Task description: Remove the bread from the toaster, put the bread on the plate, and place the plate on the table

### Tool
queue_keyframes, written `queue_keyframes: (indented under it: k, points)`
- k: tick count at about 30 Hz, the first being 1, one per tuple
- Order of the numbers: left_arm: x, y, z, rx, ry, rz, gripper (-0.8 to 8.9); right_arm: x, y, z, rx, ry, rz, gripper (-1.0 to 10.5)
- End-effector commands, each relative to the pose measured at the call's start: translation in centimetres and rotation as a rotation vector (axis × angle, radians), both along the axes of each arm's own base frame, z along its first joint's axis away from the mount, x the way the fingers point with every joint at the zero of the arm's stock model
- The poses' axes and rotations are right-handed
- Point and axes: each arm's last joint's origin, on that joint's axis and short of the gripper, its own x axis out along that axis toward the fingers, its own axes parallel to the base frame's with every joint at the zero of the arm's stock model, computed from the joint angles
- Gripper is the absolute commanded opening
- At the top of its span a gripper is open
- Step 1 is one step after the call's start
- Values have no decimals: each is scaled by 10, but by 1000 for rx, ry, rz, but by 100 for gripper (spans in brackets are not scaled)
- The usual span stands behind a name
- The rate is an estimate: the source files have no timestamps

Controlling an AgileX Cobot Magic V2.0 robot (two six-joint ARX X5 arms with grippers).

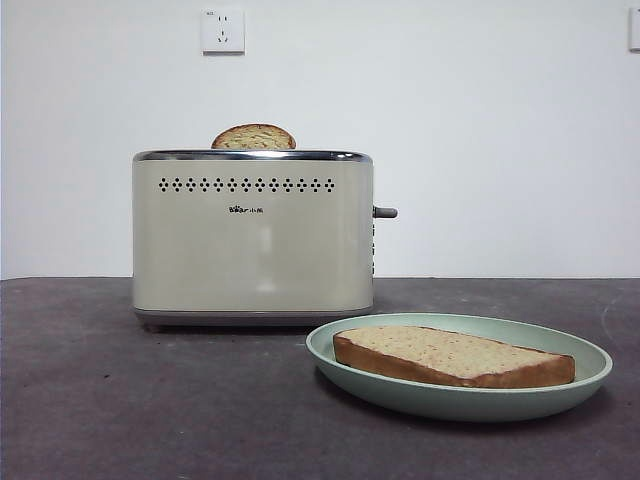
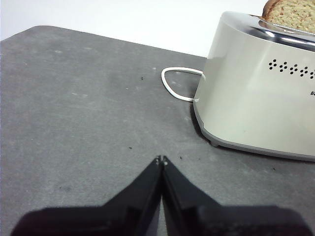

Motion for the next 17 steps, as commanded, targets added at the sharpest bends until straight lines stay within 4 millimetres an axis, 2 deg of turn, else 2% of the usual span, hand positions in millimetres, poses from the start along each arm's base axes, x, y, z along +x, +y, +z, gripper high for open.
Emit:
queue_keyframes:
  k: [1,4,10,13,17]
  points:
    - [1,0,-4,-8,6,5,-3,0,0,0,5,2,-6,0]
    - [1,0,-4,-8,6,5,-3,0,0,0,-59,-45,16,1]
    - [1,0,-4,-8,6,5,-3,24,-13,-10,-160,-114,-265,1]
    - [1,0,-4,-8,6,5,-3,34,-22,-27,-92,-199,-323,1]
    - [1,0,-4,-8,6,5,-3,25,-36,-70,-34,-314,-414,1]
